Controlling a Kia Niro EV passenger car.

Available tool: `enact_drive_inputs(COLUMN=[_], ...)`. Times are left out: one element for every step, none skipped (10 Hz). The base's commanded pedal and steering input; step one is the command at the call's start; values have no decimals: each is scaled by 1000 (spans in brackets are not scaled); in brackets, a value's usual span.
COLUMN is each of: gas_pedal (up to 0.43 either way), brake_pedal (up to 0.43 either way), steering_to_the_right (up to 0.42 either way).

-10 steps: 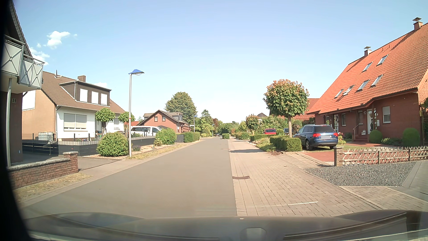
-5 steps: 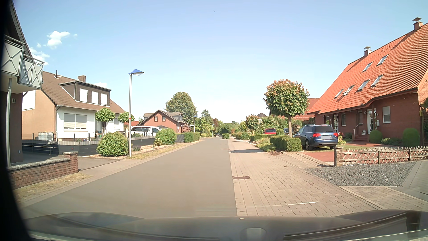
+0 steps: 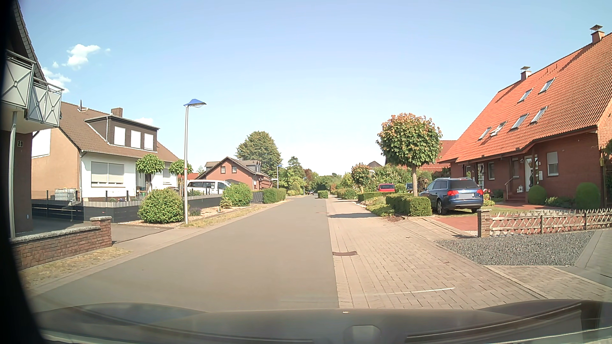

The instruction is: Follow the waypoints while adhering to traffic rules and regulations

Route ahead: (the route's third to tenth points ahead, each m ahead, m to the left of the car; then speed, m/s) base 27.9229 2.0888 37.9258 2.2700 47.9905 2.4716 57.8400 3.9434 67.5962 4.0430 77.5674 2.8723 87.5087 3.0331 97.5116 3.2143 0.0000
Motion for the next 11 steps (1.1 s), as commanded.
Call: enact_drive_inputs(gas_pedal=[0, 0, 0, 0, 0, 0, 0, 0, 0, 0, 0], brake_pedal=[293, 293, 293, 299, 299, 293, 293, 287, 280, 280, 274], steering_to_the_right=[-22, -22, -22, -22, -22, -22, -22, -22, -22, -22, -22])
